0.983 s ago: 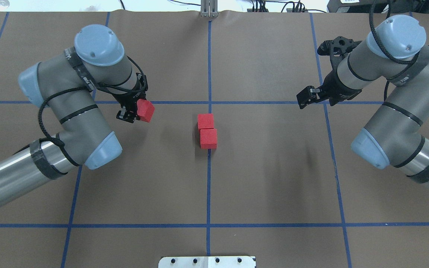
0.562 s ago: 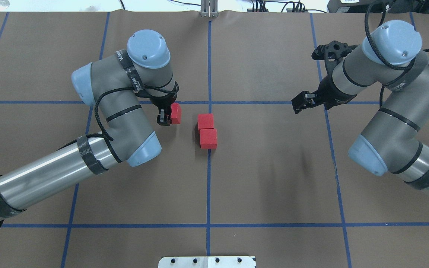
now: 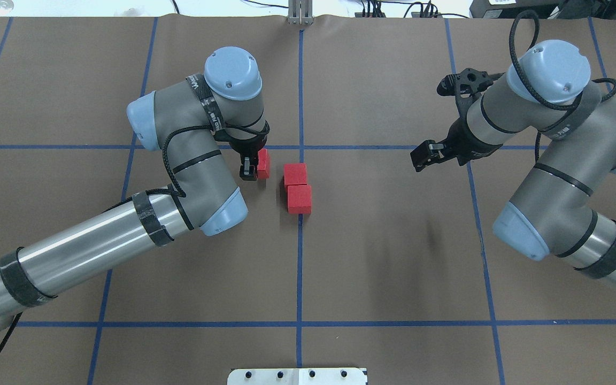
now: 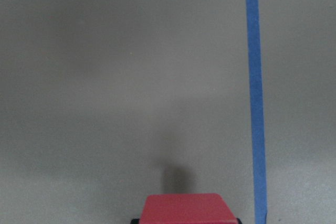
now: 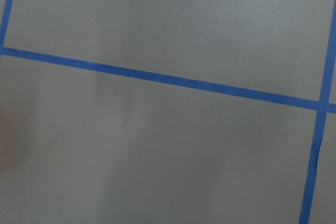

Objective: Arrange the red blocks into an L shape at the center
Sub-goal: 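Lift the red cube with the left gripper and carry it toward the center cubes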

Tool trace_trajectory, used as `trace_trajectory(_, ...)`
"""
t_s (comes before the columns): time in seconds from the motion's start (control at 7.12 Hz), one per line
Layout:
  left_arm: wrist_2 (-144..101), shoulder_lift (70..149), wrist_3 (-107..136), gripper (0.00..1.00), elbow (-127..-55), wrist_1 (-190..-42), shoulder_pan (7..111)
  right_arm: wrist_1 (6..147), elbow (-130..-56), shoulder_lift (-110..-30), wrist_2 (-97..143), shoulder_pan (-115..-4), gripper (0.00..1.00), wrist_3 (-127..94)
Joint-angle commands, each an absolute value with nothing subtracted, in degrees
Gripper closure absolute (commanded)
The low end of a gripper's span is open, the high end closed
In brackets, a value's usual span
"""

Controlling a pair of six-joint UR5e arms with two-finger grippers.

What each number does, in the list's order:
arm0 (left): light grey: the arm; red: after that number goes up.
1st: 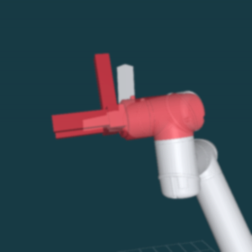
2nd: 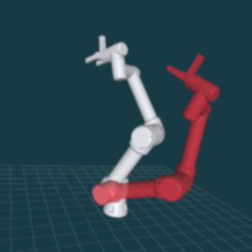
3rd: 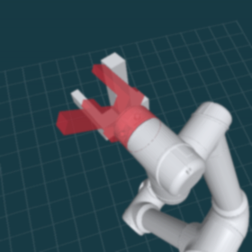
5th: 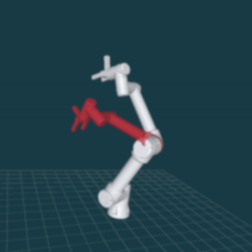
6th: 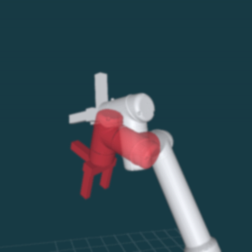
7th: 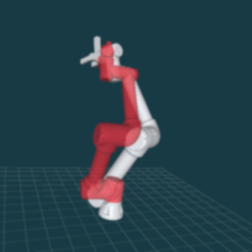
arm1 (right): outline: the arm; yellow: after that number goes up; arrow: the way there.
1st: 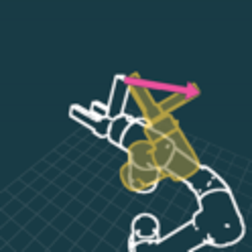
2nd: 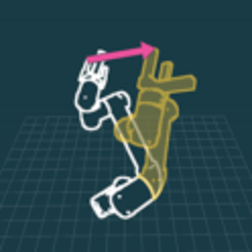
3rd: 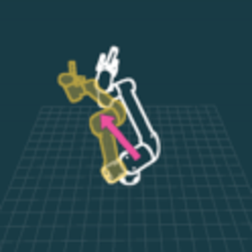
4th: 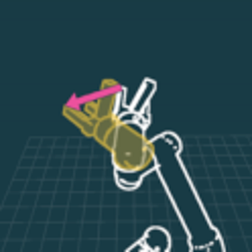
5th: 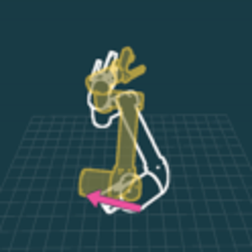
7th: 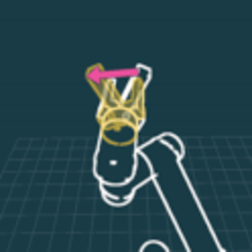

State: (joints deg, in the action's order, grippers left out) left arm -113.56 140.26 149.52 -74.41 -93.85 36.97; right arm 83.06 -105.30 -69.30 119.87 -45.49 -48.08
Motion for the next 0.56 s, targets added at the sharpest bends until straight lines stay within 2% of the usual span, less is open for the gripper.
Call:
trace_trajectory(0.0,-113.6,141.1,149.7,1.0,-74.0,-93.9,36.2,83.1,-105.1,-69.3,119.8,-45.4,0.01,-48.1)
trace_trajectory(0.42,-113.6,142.1,149.9,1.0,-74.0,-93.9,35.6,83.1,-104.9,-69.3,119.7,-45.4,0.01,-48.1)
